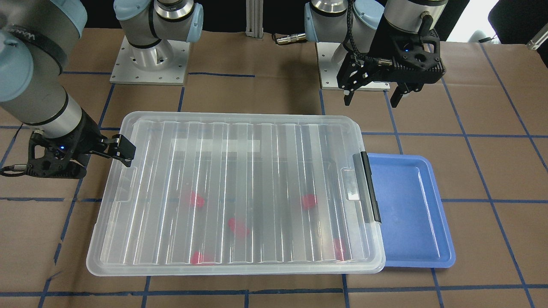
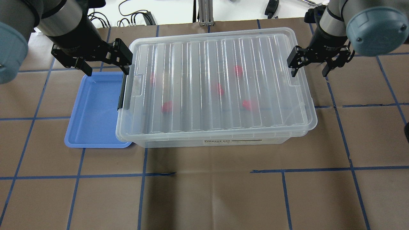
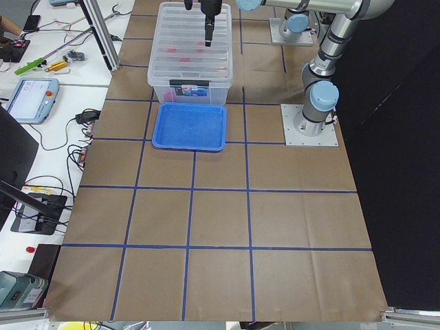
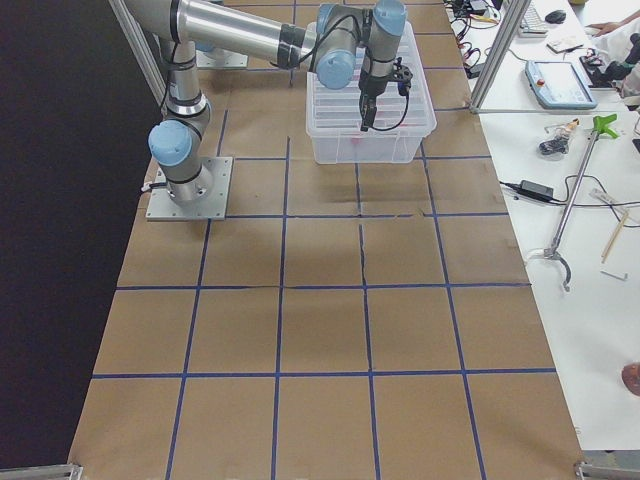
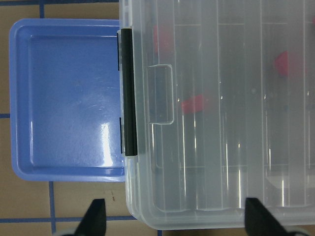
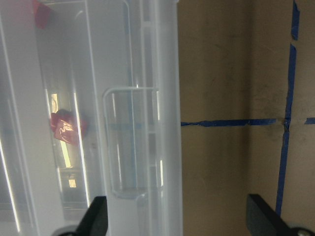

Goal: Place red block in blue tray from box

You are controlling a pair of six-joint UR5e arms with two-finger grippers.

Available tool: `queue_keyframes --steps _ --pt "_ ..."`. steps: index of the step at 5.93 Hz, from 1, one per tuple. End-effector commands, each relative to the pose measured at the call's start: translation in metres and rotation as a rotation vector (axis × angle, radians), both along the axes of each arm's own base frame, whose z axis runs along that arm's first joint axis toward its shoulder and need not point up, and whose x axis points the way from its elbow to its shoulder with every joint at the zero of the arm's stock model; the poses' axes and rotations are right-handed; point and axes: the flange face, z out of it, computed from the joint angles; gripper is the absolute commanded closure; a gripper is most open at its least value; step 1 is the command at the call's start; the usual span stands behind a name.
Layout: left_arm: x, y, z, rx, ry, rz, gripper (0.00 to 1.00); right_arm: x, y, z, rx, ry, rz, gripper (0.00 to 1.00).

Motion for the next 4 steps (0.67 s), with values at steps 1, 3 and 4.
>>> queue_keyframes --steps 1,3,4 --pt "0.0 0.0 0.0 0.0 -0.002 0.0 0.02 -0.022 0.0 -0.012 -0.008 0.0 -0.013 0.0" --pt "0.0 0.001 0.001 -0.001 0.0 0.0 0.02 -0.021 0.004 -0.028 0.023 -0.007 -0.006 0.0" --pt "0.0 0.0 0.001 -0.003 0.0 0.0 0.02 -0.023 0.006 -0.033 0.033 -0.007 0.007 0.0"
